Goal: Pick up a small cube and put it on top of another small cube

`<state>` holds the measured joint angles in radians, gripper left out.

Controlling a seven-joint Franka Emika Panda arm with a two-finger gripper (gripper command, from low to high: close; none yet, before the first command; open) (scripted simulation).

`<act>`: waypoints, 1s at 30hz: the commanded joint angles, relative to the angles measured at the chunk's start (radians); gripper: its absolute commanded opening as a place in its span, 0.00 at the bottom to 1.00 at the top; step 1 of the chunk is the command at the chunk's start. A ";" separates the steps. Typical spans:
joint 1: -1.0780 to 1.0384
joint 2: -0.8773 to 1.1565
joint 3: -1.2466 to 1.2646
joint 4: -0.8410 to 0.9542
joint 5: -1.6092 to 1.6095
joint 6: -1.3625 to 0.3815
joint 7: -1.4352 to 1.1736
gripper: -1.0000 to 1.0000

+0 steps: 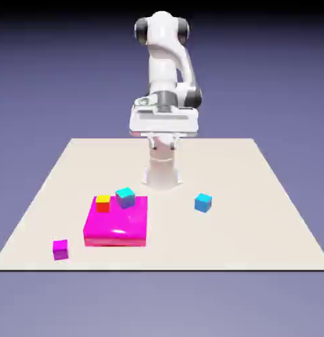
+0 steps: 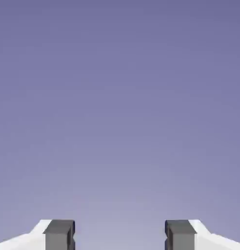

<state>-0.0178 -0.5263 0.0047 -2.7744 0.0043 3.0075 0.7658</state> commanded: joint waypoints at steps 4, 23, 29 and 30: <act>-0.099 0.145 0.016 0.118 0.014 -0.098 0.082 0.50; -0.568 0.834 0.089 0.678 0.083 -0.562 0.472 0.50; -0.716 1.051 0.113 0.855 0.104 -0.709 0.596 0.50; -0.740 1.087 0.117 0.884 0.108 -0.733 0.616 0.50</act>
<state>-0.7582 0.5610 0.1213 -1.8901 0.1120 2.2741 1.3818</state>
